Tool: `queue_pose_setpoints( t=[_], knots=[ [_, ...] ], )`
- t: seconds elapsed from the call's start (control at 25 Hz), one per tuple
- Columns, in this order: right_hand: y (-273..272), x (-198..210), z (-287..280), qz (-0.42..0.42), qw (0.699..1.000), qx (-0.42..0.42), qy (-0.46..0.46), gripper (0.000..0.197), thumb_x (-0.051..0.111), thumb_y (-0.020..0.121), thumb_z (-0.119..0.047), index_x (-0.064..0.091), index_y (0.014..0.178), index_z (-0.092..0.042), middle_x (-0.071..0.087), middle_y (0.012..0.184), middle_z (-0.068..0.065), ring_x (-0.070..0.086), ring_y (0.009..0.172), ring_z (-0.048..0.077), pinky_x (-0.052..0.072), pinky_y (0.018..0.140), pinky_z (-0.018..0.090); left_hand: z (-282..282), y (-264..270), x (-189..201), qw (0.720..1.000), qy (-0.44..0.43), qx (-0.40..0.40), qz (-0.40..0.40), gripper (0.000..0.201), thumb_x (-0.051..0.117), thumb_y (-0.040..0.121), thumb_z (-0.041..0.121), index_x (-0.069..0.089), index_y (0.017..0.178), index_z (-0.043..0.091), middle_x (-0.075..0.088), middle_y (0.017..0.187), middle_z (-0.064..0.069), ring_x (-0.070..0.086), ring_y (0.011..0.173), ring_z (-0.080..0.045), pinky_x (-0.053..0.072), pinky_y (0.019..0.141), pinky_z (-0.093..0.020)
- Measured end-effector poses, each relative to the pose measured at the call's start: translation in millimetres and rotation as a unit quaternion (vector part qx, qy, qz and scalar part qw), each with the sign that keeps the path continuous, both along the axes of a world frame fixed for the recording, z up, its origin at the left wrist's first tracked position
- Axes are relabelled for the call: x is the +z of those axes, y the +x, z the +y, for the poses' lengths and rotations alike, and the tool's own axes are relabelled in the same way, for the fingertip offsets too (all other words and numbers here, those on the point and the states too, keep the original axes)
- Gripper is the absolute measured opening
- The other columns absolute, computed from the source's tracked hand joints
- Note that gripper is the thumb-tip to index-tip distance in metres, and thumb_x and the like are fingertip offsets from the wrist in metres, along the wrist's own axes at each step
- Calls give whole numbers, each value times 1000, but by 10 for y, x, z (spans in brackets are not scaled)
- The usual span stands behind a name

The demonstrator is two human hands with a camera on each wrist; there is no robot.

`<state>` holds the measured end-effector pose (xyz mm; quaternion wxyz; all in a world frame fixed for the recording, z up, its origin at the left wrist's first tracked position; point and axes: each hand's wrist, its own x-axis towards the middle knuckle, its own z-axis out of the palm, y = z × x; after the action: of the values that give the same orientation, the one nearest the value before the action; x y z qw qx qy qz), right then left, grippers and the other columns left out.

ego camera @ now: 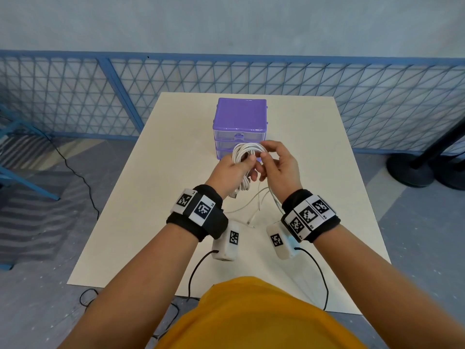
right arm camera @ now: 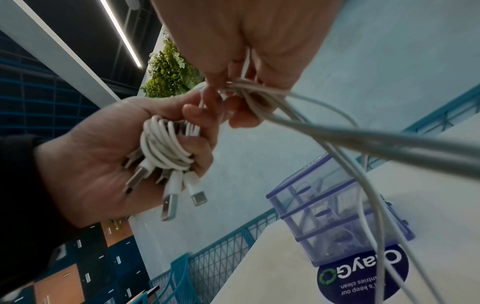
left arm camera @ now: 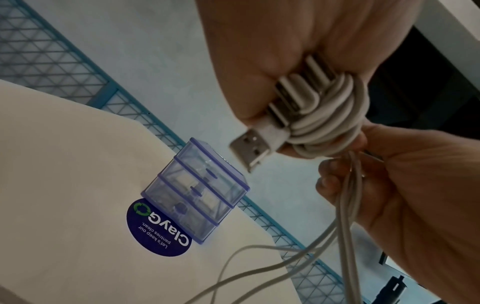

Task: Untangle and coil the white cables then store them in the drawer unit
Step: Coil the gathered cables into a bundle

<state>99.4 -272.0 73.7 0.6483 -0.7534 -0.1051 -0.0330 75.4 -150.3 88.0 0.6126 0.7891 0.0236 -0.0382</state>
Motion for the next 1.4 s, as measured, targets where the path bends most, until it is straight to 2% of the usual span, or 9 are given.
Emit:
queue_pose_setpoints(
  t=[0.28,0.48,0.68,0.76,0.88,1.04,1.16,1.28,1.4],
  knots=[
    [10,-18,10,32,996,-84,2,20,59,85,-13,69,103,-11,43,71,-7,57,67,24,46,58,24,-72,-41,109,999,45,3,17,23,43,95,32,61,90,18,62,67,2,56,68,-19,48,63,-29],
    [-17,99,-16,-9,994,-105,4,19,54,87,-7,68,100,-2,44,70,-8,53,55,-13,39,52,2,-111,-40,80,1000,2,-13,21,22,40,97,31,61,97,25,64,73,9,52,65,-14,46,64,-29],
    [-15,85,1,9,996,-86,-7,19,54,88,-10,69,98,-4,41,71,-5,53,49,1,44,49,10,-150,-49,79,998,44,-35,30,34,42,95,36,57,68,24,57,66,2,55,66,-14,44,65,-26],
    [-39,49,29,-8,996,-73,-43,23,49,89,-7,66,104,-6,39,75,-5,51,61,11,48,62,14,-160,-46,58,999,6,-14,44,35,39,96,36,56,71,18,53,70,-4,52,67,-16,45,64,-25],
    [-107,-5,55,-33,994,-36,-101,36,40,90,2,52,123,-4,35,83,-4,42,71,1,40,68,-1,-171,-43,23,999,-12,10,37,36,35,98,36,56,82,11,54,72,-8,50,67,-17,43,63,-25],
    [-110,-7,73,-17,995,-38,-95,36,44,90,-2,52,125,-9,33,77,-12,47,70,11,51,81,29,-188,-85,28,999,-26,28,33,32,34,98,36,58,88,17,58,79,-3,53,69,-12,45,62,-23],
    [-108,-17,85,4,996,-67,-67,37,48,90,-7,51,126,-14,48,84,-4,55,74,21,55,74,37,-197,-82,25,994,-92,32,43,25,36,97,35,60,89,29,63,84,0,57,76,-14,46,63,-25],
    [-161,-1,127,24,996,-83,7,18,53,88,-11,59,95,-26,58,83,-3,63,76,30,57,67,37,-225,-96,38,975,-202,45,80,22,39,97,31,60,97,25,64,89,-3,59,80,-14,50,59,-20],
    [-205,4,168,-48,995,-81,-27,16,51,86,-5,63,83,-16,50,81,-5,57,72,16,49,69,17,-238,-116,37,946,-295,57,123,23,40,97,30,61,93,21,71,75,1,67,72,-11,54,59,-24]
  ],
)
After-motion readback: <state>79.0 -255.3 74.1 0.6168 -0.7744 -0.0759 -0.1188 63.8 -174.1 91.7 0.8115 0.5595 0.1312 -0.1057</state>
